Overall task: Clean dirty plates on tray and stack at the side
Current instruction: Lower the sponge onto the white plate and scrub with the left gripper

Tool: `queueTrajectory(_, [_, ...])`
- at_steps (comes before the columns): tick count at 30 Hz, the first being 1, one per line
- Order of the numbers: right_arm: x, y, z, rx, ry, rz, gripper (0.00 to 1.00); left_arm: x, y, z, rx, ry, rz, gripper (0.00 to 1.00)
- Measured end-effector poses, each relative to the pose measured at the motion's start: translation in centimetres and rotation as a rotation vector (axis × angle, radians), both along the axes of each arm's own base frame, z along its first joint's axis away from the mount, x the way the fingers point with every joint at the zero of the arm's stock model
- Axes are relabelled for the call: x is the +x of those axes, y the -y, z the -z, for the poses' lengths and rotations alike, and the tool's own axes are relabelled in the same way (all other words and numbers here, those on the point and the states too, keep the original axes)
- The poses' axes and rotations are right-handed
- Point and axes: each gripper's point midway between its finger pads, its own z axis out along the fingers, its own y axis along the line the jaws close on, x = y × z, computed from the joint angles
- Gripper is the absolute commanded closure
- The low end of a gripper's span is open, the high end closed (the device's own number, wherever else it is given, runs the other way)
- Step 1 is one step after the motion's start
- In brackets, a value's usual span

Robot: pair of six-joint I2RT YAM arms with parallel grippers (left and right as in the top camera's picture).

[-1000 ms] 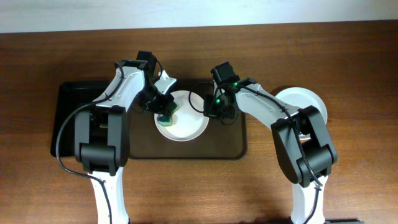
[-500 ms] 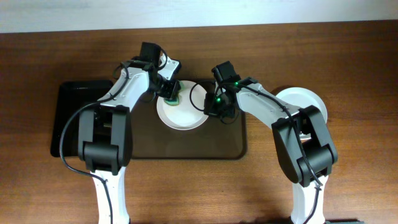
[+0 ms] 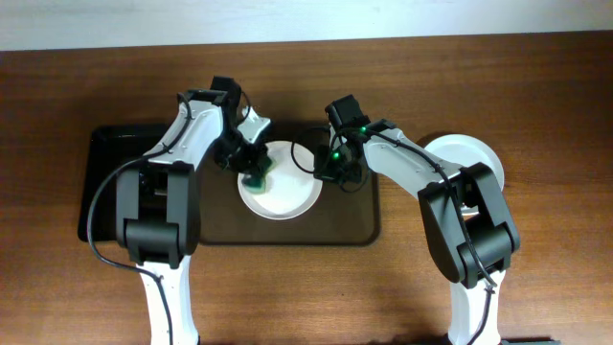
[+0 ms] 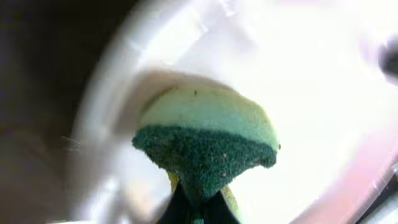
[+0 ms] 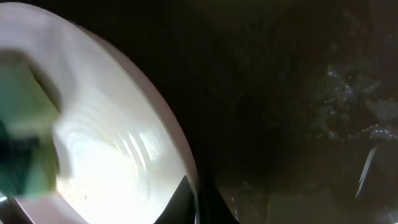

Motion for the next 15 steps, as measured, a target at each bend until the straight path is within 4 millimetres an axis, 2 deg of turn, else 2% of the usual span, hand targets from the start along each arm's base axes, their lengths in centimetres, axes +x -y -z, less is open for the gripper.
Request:
queueTrajectory(2, [0.0,0.0,0.0,0.0,0.002,-0.003,0.96,-1.5,0.8,0.0,-0.062,-0.041,0.07,1.0])
queueTrajectory(8, [0.0,-0.1,0.0,0.003,0.0,-0.004,0.96,-1.9,1.6,-0.4,-0.123,-0.047,0.122,0.99])
queueTrajectory(11, [0.0,-0.1,0.0,0.006,-0.001,-0.004,0.96,-0.1,1.8,-1.2,-0.136,-0.004,0.119,1.0])
queueTrajectory(12, [0.0,-0.1,0.0,0.006,-0.001,-0.004,0.96,1.7,1.9,-2.2,-0.144,0.055,0.104,0.99])
queueTrajectory(15, [0.0,-0.1,0.0,0.006,-0.001,-0.002,0.96,5.6,1.2,-3.1,-0.114,0.166,0.006,0.99])
